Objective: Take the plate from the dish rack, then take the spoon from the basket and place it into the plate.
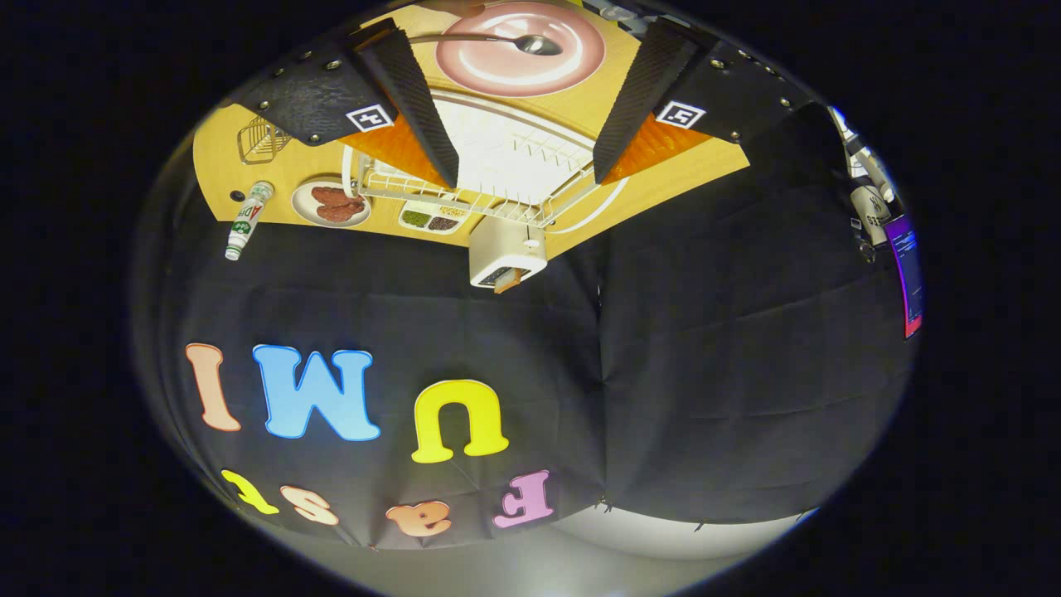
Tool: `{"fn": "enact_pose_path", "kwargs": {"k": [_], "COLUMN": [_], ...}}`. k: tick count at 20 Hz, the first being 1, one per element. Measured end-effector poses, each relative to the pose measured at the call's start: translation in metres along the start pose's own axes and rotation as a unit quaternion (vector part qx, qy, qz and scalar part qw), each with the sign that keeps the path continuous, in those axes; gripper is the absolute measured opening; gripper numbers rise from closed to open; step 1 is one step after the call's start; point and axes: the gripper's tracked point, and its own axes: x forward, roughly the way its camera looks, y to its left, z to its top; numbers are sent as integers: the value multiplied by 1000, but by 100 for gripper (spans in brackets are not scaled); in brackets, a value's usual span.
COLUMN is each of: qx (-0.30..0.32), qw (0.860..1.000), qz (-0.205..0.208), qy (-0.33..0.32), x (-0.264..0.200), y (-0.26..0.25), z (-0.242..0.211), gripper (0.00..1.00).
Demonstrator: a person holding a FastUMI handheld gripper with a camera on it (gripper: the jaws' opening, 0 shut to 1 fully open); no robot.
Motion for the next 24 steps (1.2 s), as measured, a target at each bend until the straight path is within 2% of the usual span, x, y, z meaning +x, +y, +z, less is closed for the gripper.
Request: {"fn": "enact_pose_path", "kwargs": {"k": [6, 12, 19, 24], "qx": [-9, -11, 0, -8], "qw": [996, 983, 972, 963], "qz": [-62, -130, -191, -237], "qy": [-70, -127, -136, -128], "x": [-40, -94, -129, -139], "y": [-62, -135, -206, -277], "z": [56, 98, 91, 66], "gripper": [99, 99, 99, 99]}}
